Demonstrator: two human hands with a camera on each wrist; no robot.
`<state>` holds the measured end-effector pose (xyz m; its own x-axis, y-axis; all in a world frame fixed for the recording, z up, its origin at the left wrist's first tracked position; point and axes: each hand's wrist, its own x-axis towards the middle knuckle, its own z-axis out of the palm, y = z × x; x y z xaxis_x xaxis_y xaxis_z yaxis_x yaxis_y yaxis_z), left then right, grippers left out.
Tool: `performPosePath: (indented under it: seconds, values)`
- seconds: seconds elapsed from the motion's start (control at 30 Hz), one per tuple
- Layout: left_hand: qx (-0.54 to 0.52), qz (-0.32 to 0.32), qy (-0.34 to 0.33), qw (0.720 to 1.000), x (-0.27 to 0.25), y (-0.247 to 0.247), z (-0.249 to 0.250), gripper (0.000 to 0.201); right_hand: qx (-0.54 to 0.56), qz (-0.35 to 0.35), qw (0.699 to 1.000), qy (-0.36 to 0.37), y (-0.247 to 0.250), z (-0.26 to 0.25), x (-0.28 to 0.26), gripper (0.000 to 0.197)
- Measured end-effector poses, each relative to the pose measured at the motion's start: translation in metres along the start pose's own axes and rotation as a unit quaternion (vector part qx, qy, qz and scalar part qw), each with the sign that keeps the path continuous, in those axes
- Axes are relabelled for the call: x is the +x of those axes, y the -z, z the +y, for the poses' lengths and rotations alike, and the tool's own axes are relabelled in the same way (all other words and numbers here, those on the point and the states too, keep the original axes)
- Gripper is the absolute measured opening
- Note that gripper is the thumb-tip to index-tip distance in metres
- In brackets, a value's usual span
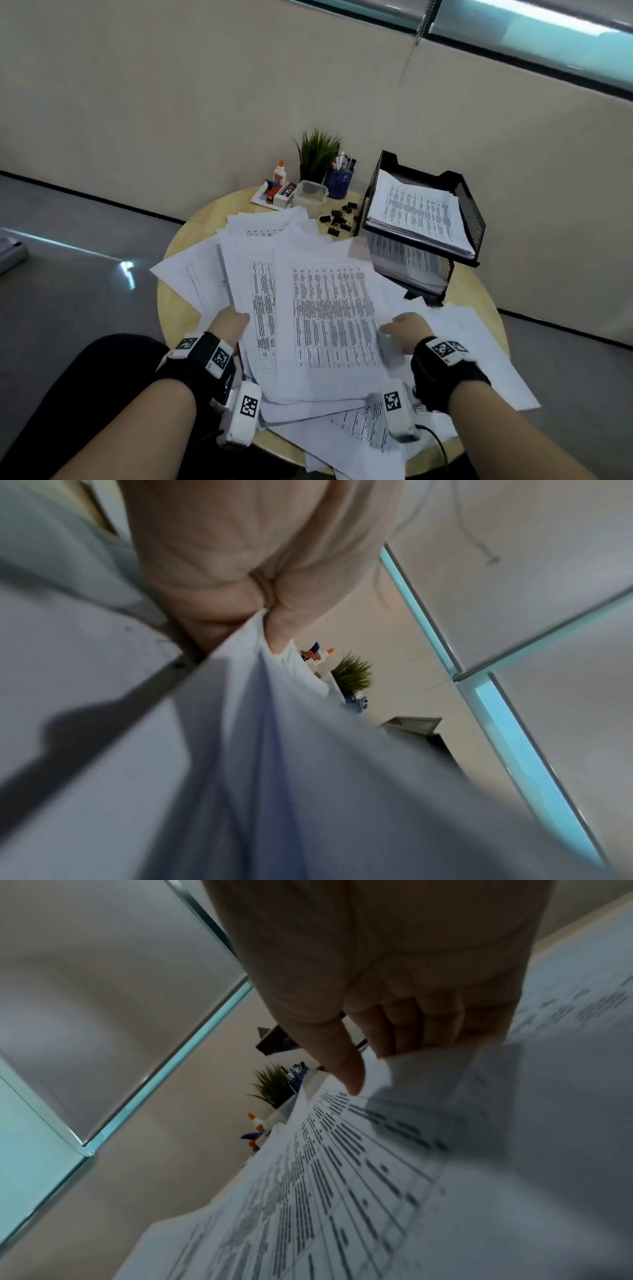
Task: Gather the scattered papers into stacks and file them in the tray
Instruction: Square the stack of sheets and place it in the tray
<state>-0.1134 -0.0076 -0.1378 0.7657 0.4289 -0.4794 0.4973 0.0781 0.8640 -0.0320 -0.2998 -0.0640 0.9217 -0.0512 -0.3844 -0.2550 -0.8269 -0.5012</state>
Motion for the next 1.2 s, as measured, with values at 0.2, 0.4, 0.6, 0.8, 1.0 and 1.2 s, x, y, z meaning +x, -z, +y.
performPosePath:
  seconds: [0.2,0.4,0.6,0.8,1.0,1.2]
  values:
    - [-0.006,-0.017,0.009,1.0,0.002,0.003,0.005,0.009,0.067,-0.018,0.996,-0.051,-0.015,-0.004,0.024,0.038]
    - [0.0,0.029,-0.035,0.999,0.019,0.009,0.005,0.021,0.062,0.005,0.996,-0.061,-0.017,-0.016,0.047,0.034]
    - [0.076,0.0,-0.024,0.997,0.01,0.009,0.016,0.018,0.107,0.066,0.986,-0.11,-0.014,-0.007,0.065,0.059]
    - [0.053,-0.049,0.001,0.997,0.012,0.011,0.013,0.022,0.162,0.06,0.982,-0.073,-0.012,0.016,0.071,0.028]
    - [-0.066,-0.034,0.036,0.997,0.003,0.009,0.014,0.021,0.389,0.085,0.916,-0.039,-0.001,0.022,0.052,0.019]
    - [-0.107,-0.071,0.09,0.988,0.033,-0.002,-0.023,0.083,0.325,0.004,0.944,0.054,0.009,0.005,0.029,0.025]
